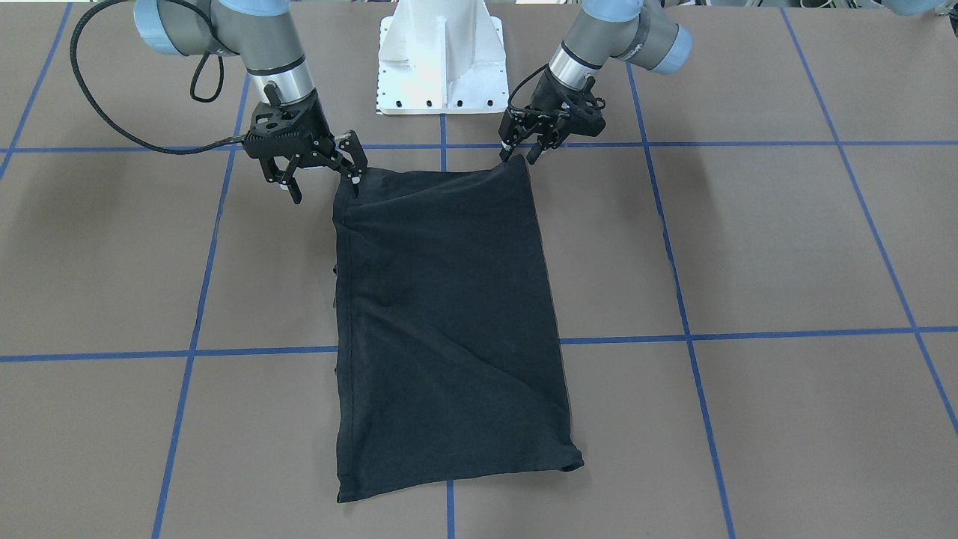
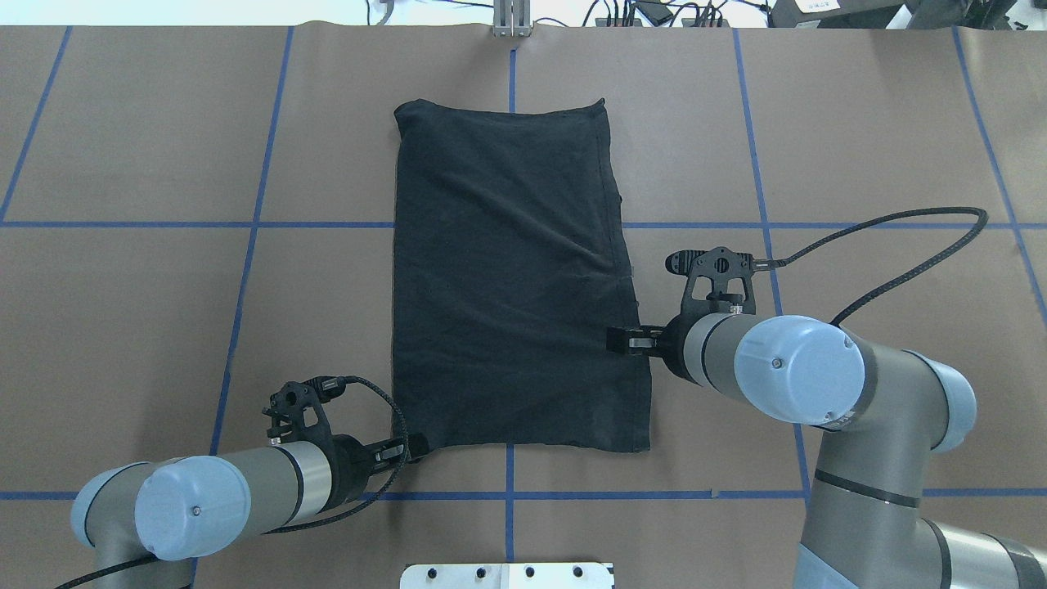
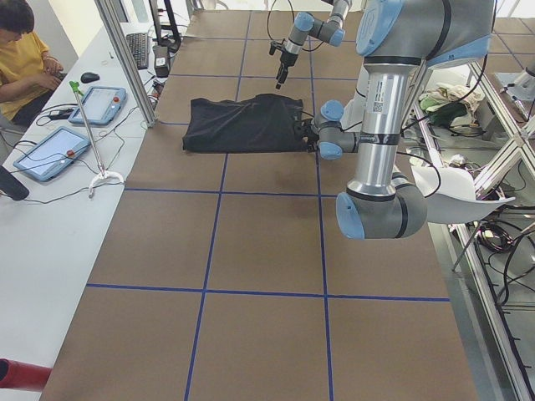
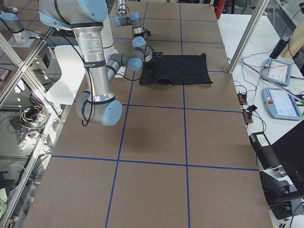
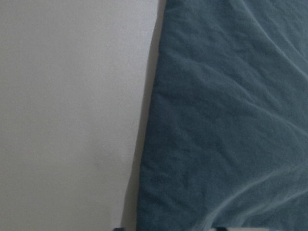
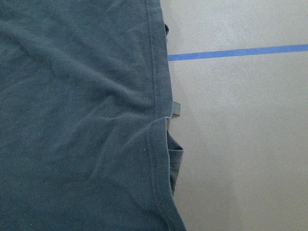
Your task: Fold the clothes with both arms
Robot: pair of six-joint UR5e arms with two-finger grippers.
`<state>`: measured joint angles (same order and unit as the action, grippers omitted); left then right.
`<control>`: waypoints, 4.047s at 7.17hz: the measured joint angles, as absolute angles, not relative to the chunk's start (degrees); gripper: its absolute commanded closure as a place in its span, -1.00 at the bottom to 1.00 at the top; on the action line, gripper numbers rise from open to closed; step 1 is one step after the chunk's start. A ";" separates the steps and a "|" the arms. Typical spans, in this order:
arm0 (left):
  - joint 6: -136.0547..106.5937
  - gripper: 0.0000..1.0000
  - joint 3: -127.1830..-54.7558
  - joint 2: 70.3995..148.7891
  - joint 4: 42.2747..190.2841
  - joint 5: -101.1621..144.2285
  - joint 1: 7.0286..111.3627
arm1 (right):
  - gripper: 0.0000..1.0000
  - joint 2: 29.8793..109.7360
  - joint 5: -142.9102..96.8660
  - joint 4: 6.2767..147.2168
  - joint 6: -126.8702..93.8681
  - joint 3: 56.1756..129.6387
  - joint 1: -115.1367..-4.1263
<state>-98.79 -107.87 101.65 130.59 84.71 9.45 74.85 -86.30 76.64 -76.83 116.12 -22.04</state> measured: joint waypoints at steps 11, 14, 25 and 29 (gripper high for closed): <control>-98.36 1.00 -106.39 103.24 130.52 84.81 9.67 | -0.91 74.61 -85.85 76.66 -79.01 116.22 -21.79; -98.20 1.00 -107.58 103.15 130.50 85.13 9.78 | -0.88 74.31 -83.35 77.14 -89.62 115.45 -19.22; -98.17 1.00 -110.92 102.67 129.99 86.48 9.93 | -0.48 69.96 -78.06 76.90 -109.19 108.71 -10.94; -98.17 1.00 -111.04 102.66 129.99 86.48 9.93 | 0.43 68.59 -77.42 77.20 -109.52 106.82 -11.00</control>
<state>-98.17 -111.04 102.66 129.99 86.48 9.93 68.59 -77.42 77.20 -109.52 106.82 -11.00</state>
